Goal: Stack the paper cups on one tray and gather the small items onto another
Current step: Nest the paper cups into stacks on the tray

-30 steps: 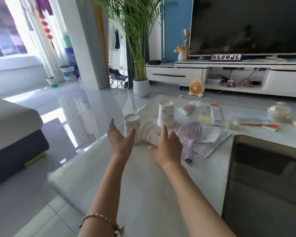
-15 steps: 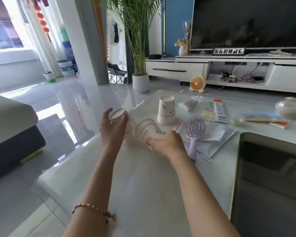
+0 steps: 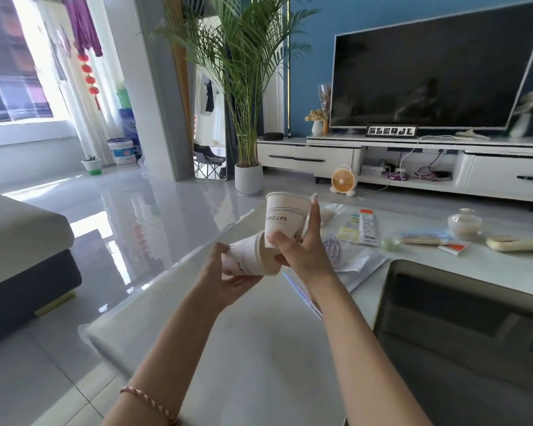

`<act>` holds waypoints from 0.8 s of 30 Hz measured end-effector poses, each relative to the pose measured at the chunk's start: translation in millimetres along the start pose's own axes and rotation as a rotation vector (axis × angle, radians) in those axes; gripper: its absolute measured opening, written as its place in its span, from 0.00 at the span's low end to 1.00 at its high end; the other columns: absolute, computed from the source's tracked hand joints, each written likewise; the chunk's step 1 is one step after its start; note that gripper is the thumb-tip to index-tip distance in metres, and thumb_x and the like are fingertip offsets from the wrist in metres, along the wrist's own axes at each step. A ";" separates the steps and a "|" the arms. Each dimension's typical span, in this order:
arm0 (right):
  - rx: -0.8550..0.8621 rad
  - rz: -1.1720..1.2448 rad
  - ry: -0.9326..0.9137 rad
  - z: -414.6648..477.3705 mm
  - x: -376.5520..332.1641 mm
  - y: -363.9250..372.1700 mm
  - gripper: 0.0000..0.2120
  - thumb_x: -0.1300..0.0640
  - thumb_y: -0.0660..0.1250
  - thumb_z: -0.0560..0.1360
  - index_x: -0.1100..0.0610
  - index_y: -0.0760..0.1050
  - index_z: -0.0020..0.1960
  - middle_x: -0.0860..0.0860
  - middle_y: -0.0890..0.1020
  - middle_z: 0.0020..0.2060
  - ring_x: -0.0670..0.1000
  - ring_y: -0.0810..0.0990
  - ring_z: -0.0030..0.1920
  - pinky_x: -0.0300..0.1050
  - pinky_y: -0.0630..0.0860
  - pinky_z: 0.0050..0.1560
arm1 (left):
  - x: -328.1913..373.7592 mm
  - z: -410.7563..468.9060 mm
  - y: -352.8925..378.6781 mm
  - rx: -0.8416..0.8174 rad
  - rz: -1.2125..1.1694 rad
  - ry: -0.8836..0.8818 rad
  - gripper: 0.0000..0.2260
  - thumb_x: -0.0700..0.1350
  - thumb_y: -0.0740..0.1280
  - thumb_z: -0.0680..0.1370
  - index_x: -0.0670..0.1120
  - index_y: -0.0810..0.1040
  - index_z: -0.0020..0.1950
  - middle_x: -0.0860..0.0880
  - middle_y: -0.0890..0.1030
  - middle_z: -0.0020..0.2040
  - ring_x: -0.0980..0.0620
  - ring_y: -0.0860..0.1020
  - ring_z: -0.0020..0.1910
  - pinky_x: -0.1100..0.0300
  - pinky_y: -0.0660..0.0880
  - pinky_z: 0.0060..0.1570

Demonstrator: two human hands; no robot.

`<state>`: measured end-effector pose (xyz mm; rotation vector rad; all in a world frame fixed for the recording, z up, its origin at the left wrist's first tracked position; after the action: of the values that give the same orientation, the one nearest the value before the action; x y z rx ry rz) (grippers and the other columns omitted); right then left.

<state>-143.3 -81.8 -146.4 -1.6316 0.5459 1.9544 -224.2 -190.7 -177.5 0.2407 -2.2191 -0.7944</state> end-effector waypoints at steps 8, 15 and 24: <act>0.005 -0.079 0.004 -3.1 7.3 -11.4 0.46 0.53 0.70 0.72 0.51 0.40 0.76 0.55 0.73 0.65 0.54 0.74 0.63 0.44 0.71 0.59 | -11.8 -12.1 6.7 -0.028 -0.042 -0.112 0.23 0.44 0.66 0.70 0.39 0.68 0.63 0.35 0.72 0.53 0.38 0.77 0.48 0.46 0.76 0.42; -0.014 -0.035 -0.013 1.4 -6.8 -20.6 0.51 0.53 0.74 0.67 0.47 0.42 0.76 0.52 0.57 0.71 0.51 0.60 0.71 0.46 0.65 0.65 | -14.7 -10.3 8.4 -0.063 -0.038 -0.166 0.25 0.45 0.65 0.71 0.40 0.68 0.67 0.36 0.71 0.61 0.37 0.77 0.44 0.45 0.77 0.34; 0.082 -0.288 -0.173 0.6 -3.7 -25.0 0.09 0.52 0.65 0.75 0.58 0.74 0.48 0.52 0.73 0.52 0.50 0.72 0.54 0.37 0.67 0.48 | -11.5 -1.7 2.4 -0.064 -0.112 -0.212 0.25 0.45 0.66 0.71 0.37 0.68 0.65 0.34 0.73 0.51 0.37 0.77 0.43 0.43 0.80 0.34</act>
<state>-127.6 -62.5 -141.9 -1.3885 0.3010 1.8117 -214.8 -185.0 -182.1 0.2623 -2.3894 -0.9900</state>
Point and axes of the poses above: each hand's wrist, its own z-axis towards the middle knuckle, its own y-axis out of the palm, x = y × z, the point moved 2 cm from there along z, towards the middle knuckle
